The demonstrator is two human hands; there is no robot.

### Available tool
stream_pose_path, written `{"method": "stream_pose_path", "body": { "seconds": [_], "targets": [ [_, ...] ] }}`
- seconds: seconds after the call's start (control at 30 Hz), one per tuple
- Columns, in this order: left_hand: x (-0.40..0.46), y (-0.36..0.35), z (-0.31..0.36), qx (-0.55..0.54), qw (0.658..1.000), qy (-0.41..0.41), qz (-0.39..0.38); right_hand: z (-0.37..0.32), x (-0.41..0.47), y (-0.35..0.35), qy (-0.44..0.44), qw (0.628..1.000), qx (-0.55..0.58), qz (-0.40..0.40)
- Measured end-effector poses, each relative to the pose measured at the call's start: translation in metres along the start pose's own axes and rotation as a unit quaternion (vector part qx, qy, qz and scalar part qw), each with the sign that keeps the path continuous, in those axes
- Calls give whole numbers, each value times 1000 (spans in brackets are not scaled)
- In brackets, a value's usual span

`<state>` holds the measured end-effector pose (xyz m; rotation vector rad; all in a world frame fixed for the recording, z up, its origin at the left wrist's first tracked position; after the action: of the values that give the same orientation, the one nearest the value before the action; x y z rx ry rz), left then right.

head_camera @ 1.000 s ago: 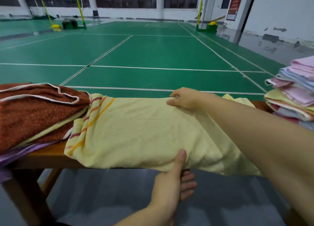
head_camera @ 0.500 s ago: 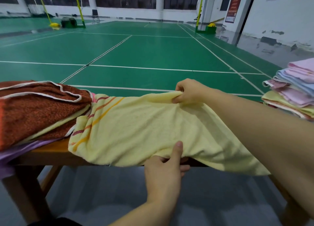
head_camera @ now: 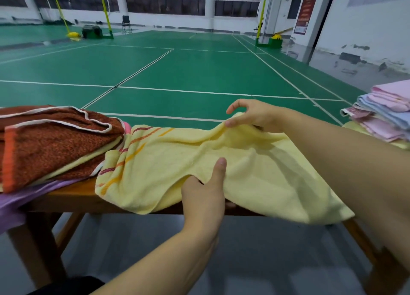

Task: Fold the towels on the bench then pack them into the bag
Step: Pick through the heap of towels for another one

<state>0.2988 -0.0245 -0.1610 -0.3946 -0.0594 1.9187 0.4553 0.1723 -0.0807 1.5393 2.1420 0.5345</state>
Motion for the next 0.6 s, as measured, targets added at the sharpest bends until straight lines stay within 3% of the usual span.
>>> {"method": "stream_pose_path", "body": {
  "seconds": [0.17,0.3,0.43,0.6],
  "targets": [
    [-4,-4,0,-5,1000,16,-1,-4,-5,4,4,1000,24,4],
    [2,-6,12,-49,998,21,-18,-7,-11,25,10,997,61,55],
    [30,-2,57,-72,997,-25,-17,-4,-19,62,25,969,165,182],
    [74,9,115,-22,998,-57,-14,20,-34,109,12,894,285,346]
  ]
}}
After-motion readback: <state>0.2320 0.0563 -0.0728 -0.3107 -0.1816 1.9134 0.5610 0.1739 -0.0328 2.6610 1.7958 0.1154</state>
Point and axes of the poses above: each hand's wrist, its own x-axis towards the middle knuckle, its own y-axis out of the back of the hand, z = x × y, the point moved 8 cm from there along x, towards the middle knuckle, and after that the axes turned 2 degrees about z, right-handed, at the moved point
